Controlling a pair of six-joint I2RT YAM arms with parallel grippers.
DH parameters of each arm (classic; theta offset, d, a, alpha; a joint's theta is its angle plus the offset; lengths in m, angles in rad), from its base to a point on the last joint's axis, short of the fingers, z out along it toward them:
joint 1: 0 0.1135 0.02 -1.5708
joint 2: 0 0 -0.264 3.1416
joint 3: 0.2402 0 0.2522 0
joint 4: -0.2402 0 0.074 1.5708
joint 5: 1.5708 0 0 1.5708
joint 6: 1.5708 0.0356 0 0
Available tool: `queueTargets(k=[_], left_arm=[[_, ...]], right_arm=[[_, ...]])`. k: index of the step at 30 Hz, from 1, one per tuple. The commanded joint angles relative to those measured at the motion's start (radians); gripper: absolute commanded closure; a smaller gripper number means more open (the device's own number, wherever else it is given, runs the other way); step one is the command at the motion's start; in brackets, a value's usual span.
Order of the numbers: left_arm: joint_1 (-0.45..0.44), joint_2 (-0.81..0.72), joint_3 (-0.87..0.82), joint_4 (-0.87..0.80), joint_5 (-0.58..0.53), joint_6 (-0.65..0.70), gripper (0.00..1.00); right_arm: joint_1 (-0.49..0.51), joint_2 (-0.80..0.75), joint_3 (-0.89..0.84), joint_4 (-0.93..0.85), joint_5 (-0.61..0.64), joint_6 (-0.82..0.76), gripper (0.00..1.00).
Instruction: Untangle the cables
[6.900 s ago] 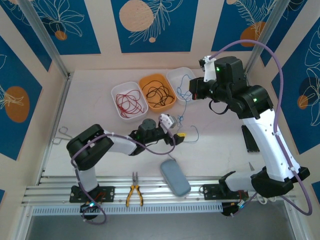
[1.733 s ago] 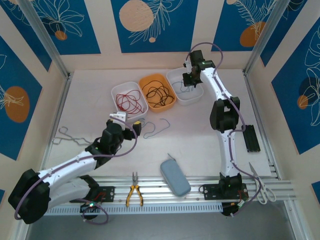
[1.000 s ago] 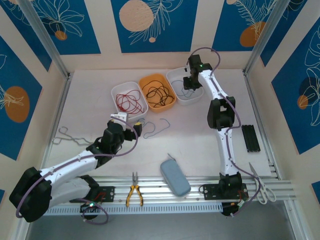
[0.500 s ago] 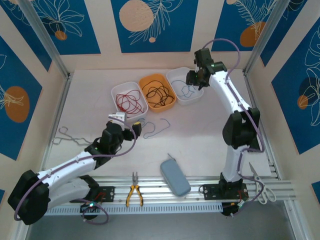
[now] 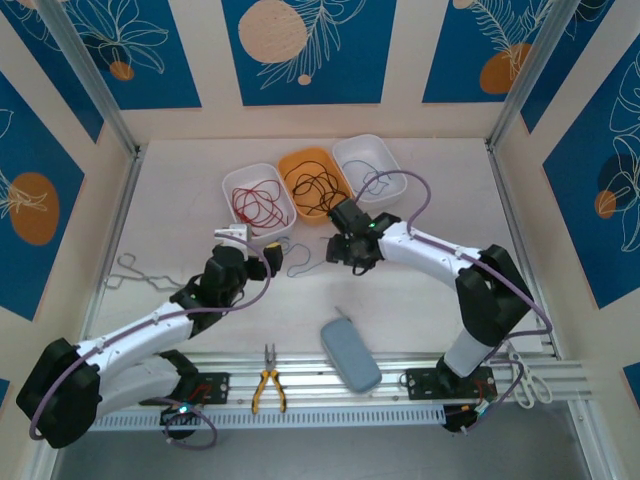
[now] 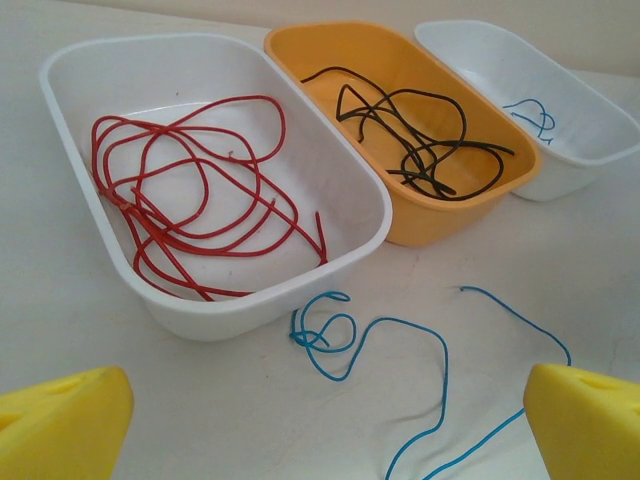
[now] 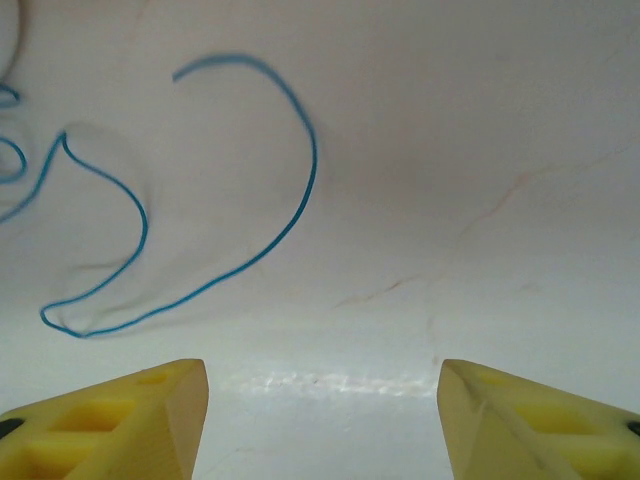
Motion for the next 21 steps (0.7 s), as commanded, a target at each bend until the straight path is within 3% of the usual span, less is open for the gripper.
queueTargets(k=[1, 9, 17, 21], left_arm=[[0.014, 0.007, -0.009, -0.011, -0.005, -0.030, 0.00], [0.014, 0.006, -0.012, -0.013, 0.002, -0.053, 0.00], [0.014, 0.009, -0.021, -0.015, 0.010, -0.059, 0.00], [0.015, 0.020, -0.016, -0.032, -0.002, -0.081, 0.00]], right_arm=[[0.034, 0.043, -0.003, 0.065, 0.017, 0.154, 0.37], [0.061, 0.206, 0.129, 0.057, 0.009, 0.146, 0.35], [0.029, 0.266, 0.140, 0.137, 0.003, 0.139, 0.36], [0.003, 0.292, 0.142, 0.146, -0.020, 0.128, 0.57]])
